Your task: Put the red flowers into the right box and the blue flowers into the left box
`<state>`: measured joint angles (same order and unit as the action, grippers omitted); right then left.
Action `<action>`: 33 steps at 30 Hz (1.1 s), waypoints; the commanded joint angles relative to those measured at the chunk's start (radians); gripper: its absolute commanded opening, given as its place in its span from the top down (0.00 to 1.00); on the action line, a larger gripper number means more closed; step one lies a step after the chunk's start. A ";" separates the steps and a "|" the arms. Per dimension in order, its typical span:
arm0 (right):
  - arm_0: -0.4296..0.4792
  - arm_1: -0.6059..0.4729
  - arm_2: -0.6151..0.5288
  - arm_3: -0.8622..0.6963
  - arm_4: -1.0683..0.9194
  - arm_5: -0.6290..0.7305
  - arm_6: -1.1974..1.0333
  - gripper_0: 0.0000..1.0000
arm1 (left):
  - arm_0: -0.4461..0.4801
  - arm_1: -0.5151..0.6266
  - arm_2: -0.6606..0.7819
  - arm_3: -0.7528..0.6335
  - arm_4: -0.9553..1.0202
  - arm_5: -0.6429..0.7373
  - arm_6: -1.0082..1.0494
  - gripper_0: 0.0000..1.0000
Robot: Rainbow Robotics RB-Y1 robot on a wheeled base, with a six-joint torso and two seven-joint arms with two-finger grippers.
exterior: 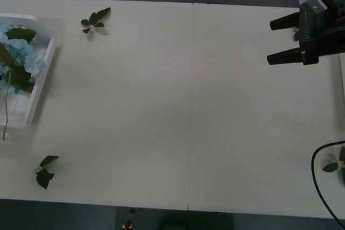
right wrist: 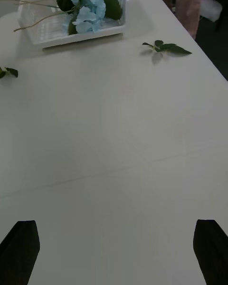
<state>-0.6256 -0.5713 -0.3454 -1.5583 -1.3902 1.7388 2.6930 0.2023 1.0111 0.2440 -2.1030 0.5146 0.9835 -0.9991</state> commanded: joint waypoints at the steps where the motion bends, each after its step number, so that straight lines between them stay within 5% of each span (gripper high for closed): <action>1: 0.118 -0.012 0.011 -0.178 -0.070 -0.033 0.012 0.06 | 0.049 0.020 0.040 -0.175 0.050 0.050 -0.052 0.13; 6: 0.150 -0.067 0.072 -0.201 -0.151 -0.078 0.012 0.06 | 0.008 -0.014 -0.006 -0.256 0.081 0.044 -0.053 0.08; 16: 0.158 -0.216 0.134 -0.203 -0.242 -0.110 0.012 0.06 | -0.040 -0.039 -0.192 -0.215 0.185 -0.318 -0.154 0.07; 23: 0.165 -0.262 0.134 -0.201 -0.259 -0.094 0.012 0.06 | -0.136 -0.026 -0.258 -0.216 0.481 -0.305 -0.369 0.06; 33: 0.176 -0.294 0.118 -0.187 -0.259 -0.093 0.012 0.06 | -0.393 0.027 -0.367 -0.169 0.818 -0.143 -0.581 0.06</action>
<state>-0.4468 -0.8444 -0.2040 -1.7440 -1.6479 1.6484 2.6930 -0.1276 0.9749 -0.0852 -2.2943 1.2830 0.8391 -1.5206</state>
